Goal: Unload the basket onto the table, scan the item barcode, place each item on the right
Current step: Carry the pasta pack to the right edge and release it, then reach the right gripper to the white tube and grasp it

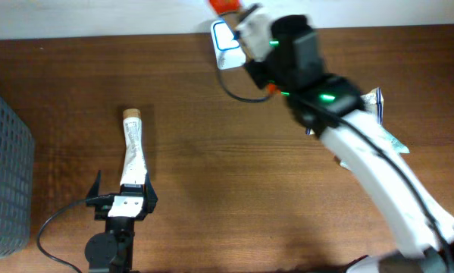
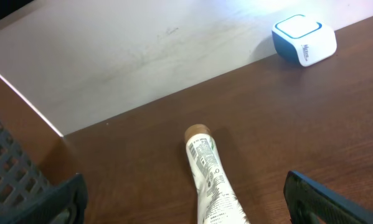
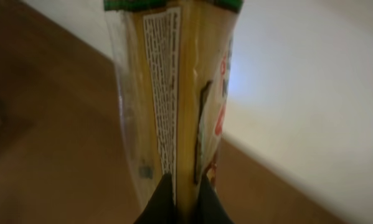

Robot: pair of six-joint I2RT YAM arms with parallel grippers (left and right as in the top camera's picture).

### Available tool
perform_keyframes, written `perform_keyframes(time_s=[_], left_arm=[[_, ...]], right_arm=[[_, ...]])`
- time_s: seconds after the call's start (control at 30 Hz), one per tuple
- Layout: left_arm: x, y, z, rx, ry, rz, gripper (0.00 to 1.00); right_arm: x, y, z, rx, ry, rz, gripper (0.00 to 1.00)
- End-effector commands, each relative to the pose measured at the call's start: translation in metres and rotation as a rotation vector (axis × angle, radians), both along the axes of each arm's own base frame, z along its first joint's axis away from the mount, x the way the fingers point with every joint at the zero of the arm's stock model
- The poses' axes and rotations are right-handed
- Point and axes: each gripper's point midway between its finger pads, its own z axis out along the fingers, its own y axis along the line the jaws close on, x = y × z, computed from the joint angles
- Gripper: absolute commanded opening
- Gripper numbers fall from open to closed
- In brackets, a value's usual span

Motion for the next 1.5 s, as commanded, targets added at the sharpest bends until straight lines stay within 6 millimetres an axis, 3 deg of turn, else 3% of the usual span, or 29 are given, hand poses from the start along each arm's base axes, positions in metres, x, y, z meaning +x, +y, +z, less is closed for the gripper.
perform_keyframes(time_s=[0.0,0.07,0.13,0.23,0.33,0.43,0.5,0.53,0.63,0.73,0.83,0.93,1.0,1.07,1.1,1.17,1.33,1.4,1.47], left_arm=[[0.000,0.001,-0.002,0.012,0.002,0.001,0.99],[0.000,0.001,-0.002,0.012,0.002,0.001,0.99],[0.000,0.001,-0.002,0.012,0.002,0.001,0.99],[0.000,0.001,-0.002,0.012,0.002,0.001,0.99],[0.000,0.001,-0.002,0.012,0.002,0.001,0.99],[0.000,0.001,-0.001,0.012,0.001,0.001,0.99],[0.000,0.001,-0.002,0.012,0.002,0.001,0.99],[0.000,0.001,-0.001,0.012,0.001,0.001,0.99],[0.000,0.001,-0.002,0.012,0.002,0.001,0.99],[0.000,0.001,-0.002,0.012,0.002,0.001,0.99],[0.000,0.001,-0.002,0.012,0.002,0.001,0.99],[0.000,0.001,-0.001,0.012,0.001,0.001,0.99],[0.000,0.001,-0.002,0.012,0.002,0.001,0.99],[0.000,0.001,-0.002,0.012,0.002,0.001,0.99],[0.000,0.001,-0.001,0.012,0.001,0.001,0.99],[0.000,0.001,-0.002,0.012,0.002,0.001,0.99],[0.000,0.001,-0.001,0.012,0.001,0.001,0.99],[0.000,0.001,-0.002,0.012,0.002,0.001,0.99],[0.000,0.001,-0.002,0.012,0.002,0.001,0.99]], right_arm=[[-0.032,-0.054,0.023,0.343,0.174,-0.138,0.04],[-0.040,-0.086,0.008,0.381,0.271,-0.199,0.04],[-0.049,-0.142,-0.027,0.409,0.422,-0.378,0.04],[-0.053,-0.198,-0.078,0.415,0.573,-0.555,0.04],[-0.043,-0.232,-0.137,0.441,0.709,-0.657,0.04],[-0.037,-0.248,-0.187,0.441,0.835,-0.712,0.04],[-0.036,-0.251,-0.210,0.438,0.897,-0.729,0.05],[-0.038,-0.252,-0.216,0.439,0.916,-0.737,0.18],[-0.038,-0.260,-0.210,0.454,0.904,-0.751,0.54],[-0.032,-0.251,-0.189,0.490,0.878,-0.691,0.62],[-0.026,-0.219,-0.170,0.469,0.868,-0.605,0.68],[-0.017,-0.153,-0.166,0.401,0.859,-0.451,0.70],[-0.007,-0.094,-0.158,0.381,0.804,-0.300,0.71],[0.000,-0.013,-0.144,0.410,0.734,-0.110,0.72],[0.002,0.012,-0.141,0.425,0.712,-0.069,0.72],[0.002,0.081,-0.142,0.457,0.667,0.043,0.75],[-0.011,0.218,-0.186,0.511,0.615,0.266,0.77],[-0.018,0.255,-0.217,0.496,0.631,0.314,0.77],[-0.022,0.280,-0.250,0.469,0.662,0.338,0.77]])
